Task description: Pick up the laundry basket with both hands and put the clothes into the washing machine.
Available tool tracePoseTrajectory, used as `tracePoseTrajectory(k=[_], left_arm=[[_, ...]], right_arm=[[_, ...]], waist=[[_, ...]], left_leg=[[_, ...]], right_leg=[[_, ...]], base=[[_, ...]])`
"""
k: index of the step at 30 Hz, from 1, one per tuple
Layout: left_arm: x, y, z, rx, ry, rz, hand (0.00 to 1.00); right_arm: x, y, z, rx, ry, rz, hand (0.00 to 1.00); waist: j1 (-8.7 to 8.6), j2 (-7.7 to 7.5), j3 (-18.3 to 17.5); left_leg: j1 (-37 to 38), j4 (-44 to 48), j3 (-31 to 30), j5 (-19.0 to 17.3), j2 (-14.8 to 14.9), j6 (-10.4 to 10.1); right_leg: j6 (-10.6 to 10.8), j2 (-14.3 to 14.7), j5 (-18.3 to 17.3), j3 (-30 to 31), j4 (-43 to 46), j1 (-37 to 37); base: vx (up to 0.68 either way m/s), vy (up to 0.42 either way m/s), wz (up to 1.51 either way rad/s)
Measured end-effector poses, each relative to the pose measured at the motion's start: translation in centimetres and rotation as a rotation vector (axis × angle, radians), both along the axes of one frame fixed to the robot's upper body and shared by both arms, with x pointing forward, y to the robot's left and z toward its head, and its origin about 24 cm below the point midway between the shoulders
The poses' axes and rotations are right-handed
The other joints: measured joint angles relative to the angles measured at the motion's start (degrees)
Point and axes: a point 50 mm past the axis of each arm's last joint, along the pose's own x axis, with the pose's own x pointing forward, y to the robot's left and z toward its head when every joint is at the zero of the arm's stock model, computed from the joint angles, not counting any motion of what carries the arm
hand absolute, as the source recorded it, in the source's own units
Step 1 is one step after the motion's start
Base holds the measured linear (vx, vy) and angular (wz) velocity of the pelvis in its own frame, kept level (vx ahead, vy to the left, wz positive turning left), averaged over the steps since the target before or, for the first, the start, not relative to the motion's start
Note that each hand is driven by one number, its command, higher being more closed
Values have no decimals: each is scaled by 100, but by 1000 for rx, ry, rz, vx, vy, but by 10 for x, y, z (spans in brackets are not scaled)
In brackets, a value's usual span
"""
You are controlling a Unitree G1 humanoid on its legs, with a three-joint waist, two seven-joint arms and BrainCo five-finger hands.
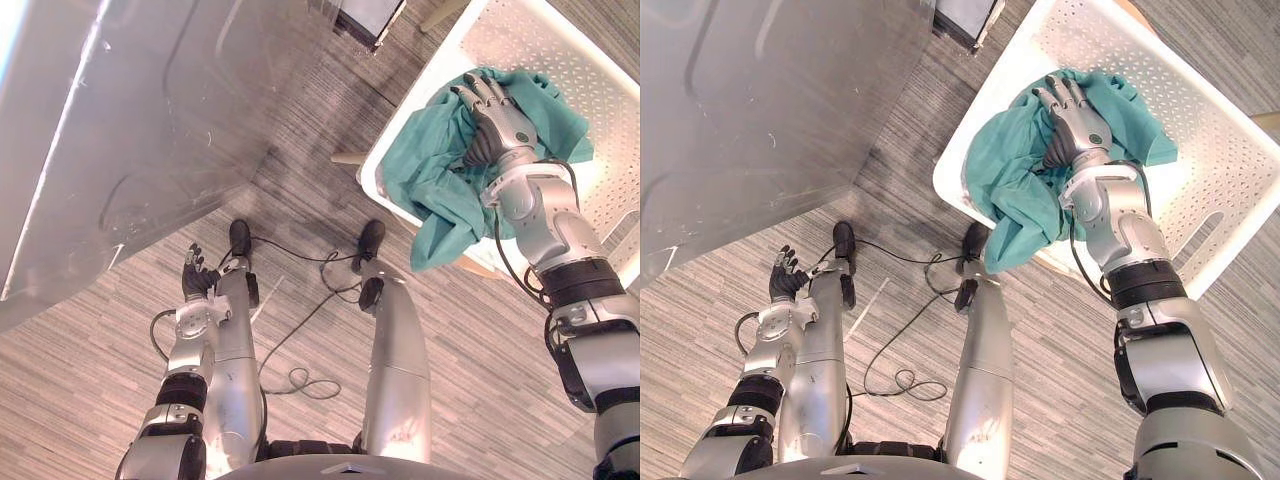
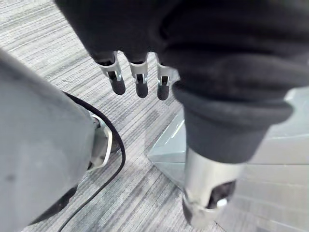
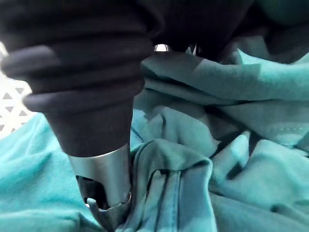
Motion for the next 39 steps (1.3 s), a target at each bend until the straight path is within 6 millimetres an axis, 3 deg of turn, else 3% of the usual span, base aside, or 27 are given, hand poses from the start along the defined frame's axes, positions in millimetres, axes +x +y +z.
tracePoseTrajectory(k=[9,18,31,35,39], left_arm=[[-6,2,-6,-2,24,8,0],[-12,5,-12,-20,51,22,0],[-19,8,-18,-41,66,43,0],[-19,8,-18,-44,65,48,0],[-17,4,-12,-57,36,49,0]], right_arm=[[0,5,-17,-87,65,-5,100],[-7,12,-61,-123,239,8,100],[-20,27,-89,-51,315,61,100],[-22,26,-90,77,291,51,100],[-23,9,-80,402,169,3,100]], waist=[[-8,-90,-67],[-1,-259,-166],[-13,-279,-177],[-9,-279,-177],[20,-278,-177]], left_leg=[[173,-169,16,97,18,-23],[535,-299,33,93,21,-19],[969,-861,57,305,9,-75],[943,-871,55,305,7,-71],[754,-847,37,311,-35,-50]], right_leg=[[-43,21,36,-12,-130,142],[-28,26,53,-74,-308,549],[-36,37,97,-159,-579,895],[-36,39,95,-166,-592,871],[-34,15,94,-166,-567,690]], base=[[34,-7,1],[50,11,2],[55,1,3],[45,10,0],[18,7,1]])
